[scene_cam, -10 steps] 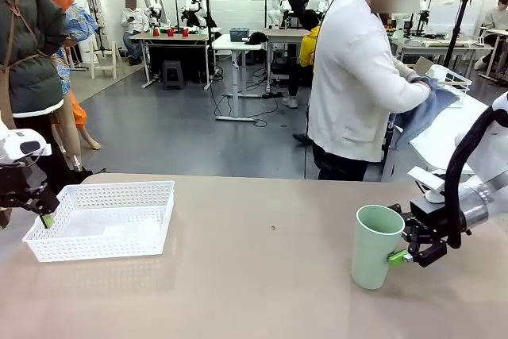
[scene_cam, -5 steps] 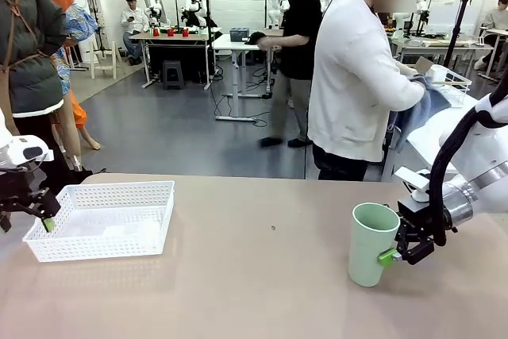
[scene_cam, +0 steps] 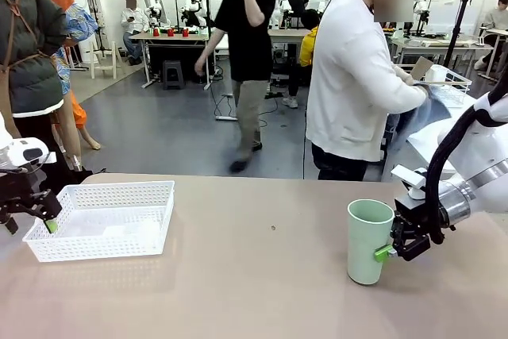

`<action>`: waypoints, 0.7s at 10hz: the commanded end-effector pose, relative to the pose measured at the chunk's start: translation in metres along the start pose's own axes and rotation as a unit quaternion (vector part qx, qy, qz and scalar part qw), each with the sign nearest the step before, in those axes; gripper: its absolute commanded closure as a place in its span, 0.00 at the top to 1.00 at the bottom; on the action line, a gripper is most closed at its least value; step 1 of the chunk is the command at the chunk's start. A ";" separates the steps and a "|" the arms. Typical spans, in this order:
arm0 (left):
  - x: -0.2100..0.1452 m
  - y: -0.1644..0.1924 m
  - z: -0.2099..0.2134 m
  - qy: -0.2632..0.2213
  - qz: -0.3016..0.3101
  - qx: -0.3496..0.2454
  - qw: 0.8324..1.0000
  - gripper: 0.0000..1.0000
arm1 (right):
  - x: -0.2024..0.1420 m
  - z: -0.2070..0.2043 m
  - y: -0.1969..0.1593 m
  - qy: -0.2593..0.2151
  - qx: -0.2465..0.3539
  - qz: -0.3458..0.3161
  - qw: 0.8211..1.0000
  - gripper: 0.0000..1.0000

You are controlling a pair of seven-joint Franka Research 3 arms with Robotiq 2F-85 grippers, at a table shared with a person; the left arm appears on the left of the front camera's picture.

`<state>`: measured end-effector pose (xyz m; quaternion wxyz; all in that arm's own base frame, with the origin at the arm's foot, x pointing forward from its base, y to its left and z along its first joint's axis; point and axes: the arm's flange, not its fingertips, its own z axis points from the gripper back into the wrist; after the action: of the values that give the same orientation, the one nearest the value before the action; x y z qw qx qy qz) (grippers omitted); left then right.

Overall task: Clean and organize the cups into the basket.
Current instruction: Pick up the Organizing basket and move it to the center of the table, then pick up the Reusable plastic cup from the right side of the table and place it inside the Organizing basket.

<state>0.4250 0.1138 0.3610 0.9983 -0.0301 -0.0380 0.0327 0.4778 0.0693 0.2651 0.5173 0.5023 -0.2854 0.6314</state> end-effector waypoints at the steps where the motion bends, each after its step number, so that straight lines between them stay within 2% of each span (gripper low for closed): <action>1: 0.003 0.005 0.001 0.004 -0.008 -0.006 1.000 0.36 | 0.004 -0.003 -0.004 -0.005 -0.005 0.004 1.000 0.41; 2: 0.002 0.004 0.002 0.007 -0.007 -0.007 1.000 0.00 | 0.004 -0.003 -0.003 -0.008 -0.004 0.002 1.000 0.00; 3: 0.002 0.005 0.001 0.012 -0.009 -0.008 1.000 0.00 | 0.003 -0.002 -0.003 -0.009 -0.003 0.003 1.000 0.39; 4: 0.002 0.006 0.000 0.016 -0.009 -0.008 1.000 0.00 | 0.003 -0.001 -0.002 -0.009 -0.004 0.005 1.000 0.00; 5: 0.002 0.006 0.000 0.020 -0.009 -0.009 1.000 0.18 | 0.002 -0.001 -0.002 -0.009 -0.004 0.006 1.000 0.00; 6: 0.002 0.006 0.001 0.023 -0.011 -0.009 1.000 0.08 | 0.002 -0.001 -0.001 -0.010 -0.004 0.008 1.000 0.00; 7: 0.001 0.007 0.001 0.026 -0.011 -0.008 1.000 0.00 | 0.002 -0.001 -0.001 -0.012 -0.002 0.011 1.000 0.24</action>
<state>0.4226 0.1139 0.3590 0.9987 -0.0348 -0.0207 0.0303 0.4776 0.0698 0.2652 0.5151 0.5025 -0.2863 0.6326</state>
